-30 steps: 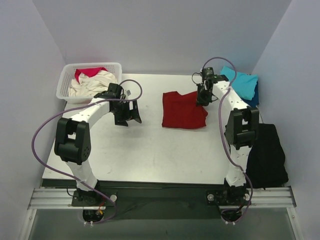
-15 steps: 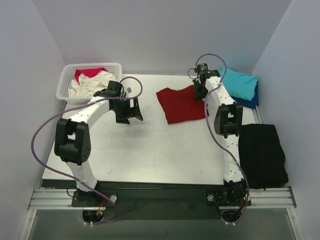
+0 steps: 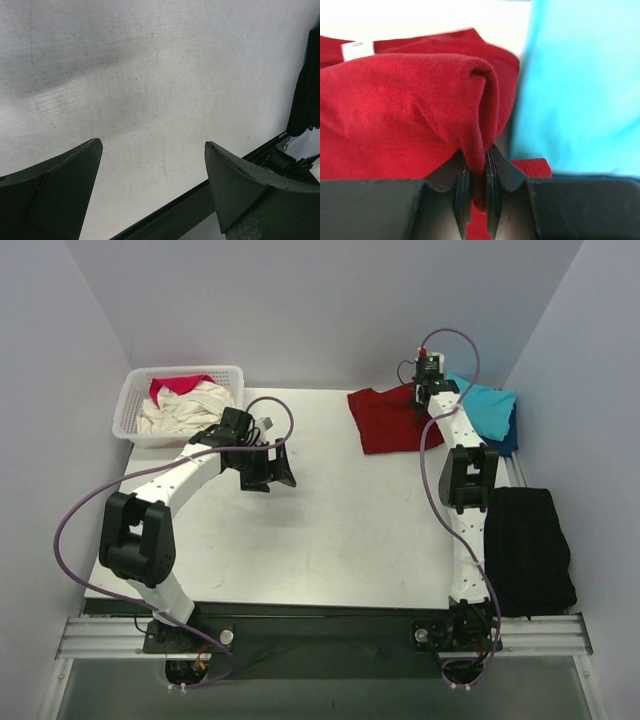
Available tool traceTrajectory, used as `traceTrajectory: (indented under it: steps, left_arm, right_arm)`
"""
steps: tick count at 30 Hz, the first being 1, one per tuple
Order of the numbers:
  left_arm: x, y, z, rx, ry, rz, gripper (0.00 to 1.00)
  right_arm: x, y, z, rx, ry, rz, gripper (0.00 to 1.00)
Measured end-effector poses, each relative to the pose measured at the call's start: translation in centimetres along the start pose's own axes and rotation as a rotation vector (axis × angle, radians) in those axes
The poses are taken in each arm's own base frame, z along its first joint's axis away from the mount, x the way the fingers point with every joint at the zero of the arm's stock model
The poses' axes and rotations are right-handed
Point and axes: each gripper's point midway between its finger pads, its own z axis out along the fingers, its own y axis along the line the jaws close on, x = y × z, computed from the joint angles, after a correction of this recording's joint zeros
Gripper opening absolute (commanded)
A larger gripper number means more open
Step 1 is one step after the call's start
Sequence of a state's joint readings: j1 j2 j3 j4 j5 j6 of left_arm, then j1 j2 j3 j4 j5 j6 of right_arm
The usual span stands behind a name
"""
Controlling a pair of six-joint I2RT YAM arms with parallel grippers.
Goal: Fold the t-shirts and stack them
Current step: Put the neatly folded tshirt into the corner of the board with the right arm
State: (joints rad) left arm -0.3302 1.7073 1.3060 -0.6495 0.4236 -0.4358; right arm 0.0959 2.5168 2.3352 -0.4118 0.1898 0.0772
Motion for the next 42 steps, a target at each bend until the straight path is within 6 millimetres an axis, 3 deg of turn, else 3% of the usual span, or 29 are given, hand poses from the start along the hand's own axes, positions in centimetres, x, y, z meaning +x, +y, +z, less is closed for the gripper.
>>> traceTrajectory:
  steps: [7, 14, 20, 30, 34, 42]
  left_arm:
    - [0.2, -0.2, -0.4, 0.007, -0.022, -0.005, 0.95]
    - [0.7, -0.7, 0.0, 0.008, -0.013, -0.004, 0.95]
    - [1.0, -0.7, 0.5, -0.001, -0.001, 0.002, 0.95]
    - [1.2, -0.2, 1.5, -0.015, 0.016, -0.005, 0.95]
    - [1.6, -0.3, 1.9, -0.016, 0.029, -0.003, 0.95]
    - [1.7, -0.2, 2.2, -0.021, 0.036, -0.001, 0.95]
  right_arm:
    - [-3.0, -3.2, 1.2, 0.054, -0.118, 0.069, 0.00]
    - [-5.1, -4.0, 0.7, 0.097, -0.199, 0.062, 0.00]
    - [-7.6, -5.6, -1.3, 0.156, -0.270, 0.077, 0.00]
    - [-10.9, -11.6, -6.1, 0.326, -0.381, 0.108, 0.00]
    - [-9.8, -13.2, -5.6, 0.380, -0.365, 0.120, 0.00]
    - [-4.2, -18.7, -2.8, 0.496, -0.242, 0.182, 0.00]
